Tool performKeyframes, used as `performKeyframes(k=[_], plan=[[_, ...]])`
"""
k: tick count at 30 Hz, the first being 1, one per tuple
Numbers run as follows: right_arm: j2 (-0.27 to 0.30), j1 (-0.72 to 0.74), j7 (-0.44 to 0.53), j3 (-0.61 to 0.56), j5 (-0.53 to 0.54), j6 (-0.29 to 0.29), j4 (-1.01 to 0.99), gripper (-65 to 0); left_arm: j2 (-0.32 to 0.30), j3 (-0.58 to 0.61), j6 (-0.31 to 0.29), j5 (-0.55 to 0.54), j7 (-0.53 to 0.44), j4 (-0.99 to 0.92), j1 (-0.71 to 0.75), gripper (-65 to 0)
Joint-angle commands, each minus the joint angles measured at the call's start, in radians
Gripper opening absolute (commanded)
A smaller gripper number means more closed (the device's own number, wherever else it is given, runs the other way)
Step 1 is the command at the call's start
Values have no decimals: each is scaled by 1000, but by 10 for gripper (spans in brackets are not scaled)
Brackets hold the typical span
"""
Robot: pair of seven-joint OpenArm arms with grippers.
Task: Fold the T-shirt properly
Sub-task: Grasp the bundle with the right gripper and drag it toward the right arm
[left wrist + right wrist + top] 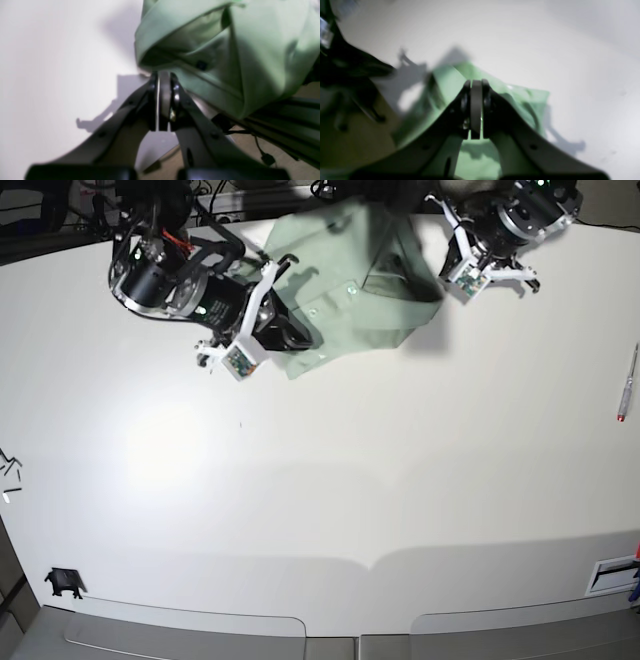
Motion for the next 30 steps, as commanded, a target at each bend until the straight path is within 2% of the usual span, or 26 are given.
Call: performKeyframes(k=[1, 8, 15, 18, 25, 30], plan=[[29, 33, 26, -23, 2, 5, -6, -650, -5, -1, 4, -1, -20, 18, 4, -650], [192, 198, -2, -241, -21, 5, -158, -650, -2, -1, 3, -1, -21, 17, 4, -650], [309, 353, -8, -522, -20, 5, -207, -650, -2, -1, 3, 15, -28, 17, 4, -650], [330, 419, -9, -620, 3, 5, -225, -650, -2, -1, 4, 39, -35, 17, 4, -650], [327, 530, -8, -814, 13, 5, -359, -650, 4, -1, 26, 59, -43, 17, 7, -650], [327, 571, 60, -960, 13, 5, -514, -650, 4, -1, 26, 58, -47, 17, 6, -650]])
